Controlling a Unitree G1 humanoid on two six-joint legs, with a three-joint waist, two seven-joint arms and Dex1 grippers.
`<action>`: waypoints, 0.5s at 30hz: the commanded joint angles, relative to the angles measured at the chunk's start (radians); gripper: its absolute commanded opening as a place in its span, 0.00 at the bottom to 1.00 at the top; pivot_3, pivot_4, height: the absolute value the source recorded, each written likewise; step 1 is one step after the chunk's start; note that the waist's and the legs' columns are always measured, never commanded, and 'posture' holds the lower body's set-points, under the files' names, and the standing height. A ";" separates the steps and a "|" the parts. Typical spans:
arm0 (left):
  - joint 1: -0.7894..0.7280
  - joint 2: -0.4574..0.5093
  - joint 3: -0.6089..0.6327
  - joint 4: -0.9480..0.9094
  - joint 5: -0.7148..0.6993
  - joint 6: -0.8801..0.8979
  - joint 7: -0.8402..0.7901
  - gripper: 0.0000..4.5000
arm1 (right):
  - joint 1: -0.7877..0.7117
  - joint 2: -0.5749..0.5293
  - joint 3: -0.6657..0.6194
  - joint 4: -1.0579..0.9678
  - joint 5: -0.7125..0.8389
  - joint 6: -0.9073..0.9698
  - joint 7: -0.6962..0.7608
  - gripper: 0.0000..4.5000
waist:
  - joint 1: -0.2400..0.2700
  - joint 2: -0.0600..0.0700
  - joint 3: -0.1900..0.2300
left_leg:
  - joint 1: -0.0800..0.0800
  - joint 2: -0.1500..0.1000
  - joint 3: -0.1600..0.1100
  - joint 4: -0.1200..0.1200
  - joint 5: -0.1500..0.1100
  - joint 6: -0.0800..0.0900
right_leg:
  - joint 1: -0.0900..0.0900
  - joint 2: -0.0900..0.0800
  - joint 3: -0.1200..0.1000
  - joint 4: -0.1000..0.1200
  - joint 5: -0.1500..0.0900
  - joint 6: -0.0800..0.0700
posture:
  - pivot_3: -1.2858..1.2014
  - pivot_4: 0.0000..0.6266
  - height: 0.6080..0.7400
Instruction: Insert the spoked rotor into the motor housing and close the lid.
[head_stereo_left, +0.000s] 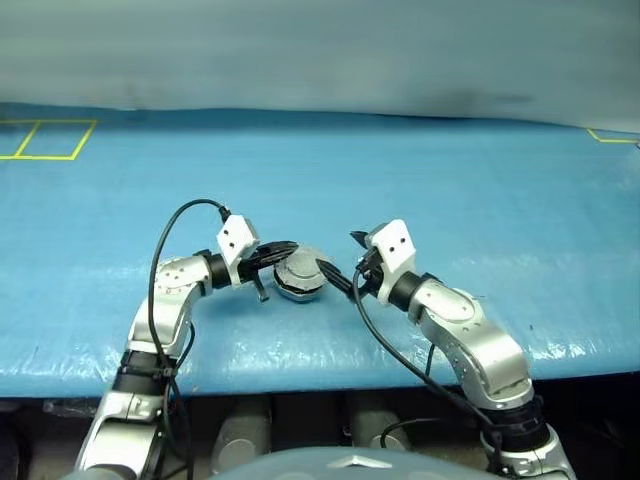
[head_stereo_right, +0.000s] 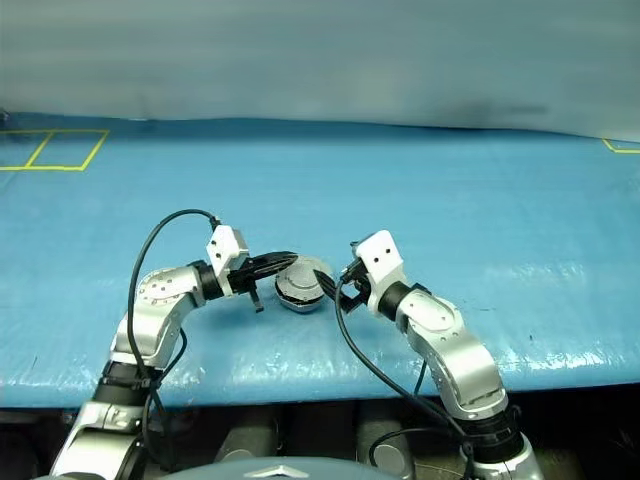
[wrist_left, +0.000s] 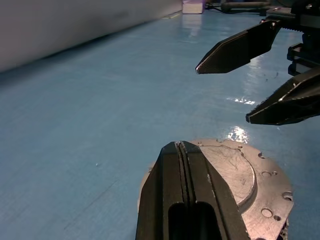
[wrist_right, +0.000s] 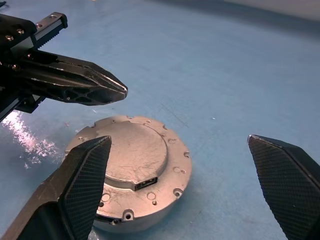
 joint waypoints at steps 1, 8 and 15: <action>0.096 -0.033 0.043 -0.136 -0.031 -0.005 0.117 0.00 | -0.080 -0.017 0.041 0.048 0.017 0.001 0.091 0.99 | -0.001 0.000 0.000 | 0.000 0.000 0.000 0.000 0.000 0.000 | 0.000 0.000 0.000 0.000 0.000 0.000 | 0.52 0.24 1.00; 0.282 -0.092 0.044 -0.240 -0.061 -0.091 0.215 0.00 | -0.168 -0.002 0.081 0.190 0.007 -0.031 0.179 0.99 | 0.005 0.000 0.000 | 0.000 0.000 0.000 0.000 0.000 0.000 | 0.000 0.000 0.000 0.000 0.000 0.000 | 0.52 0.24 1.00; 0.365 -0.120 -0.014 -0.224 -0.053 -0.148 0.262 0.00 | -0.197 0.008 0.111 0.274 -0.030 -0.066 0.212 0.99 | 0.007 0.000 0.000 | 0.000 0.000 0.001 0.000 0.000 0.000 | -0.001 0.000 0.000 0.000 0.000 0.000 | 0.52 0.24 1.00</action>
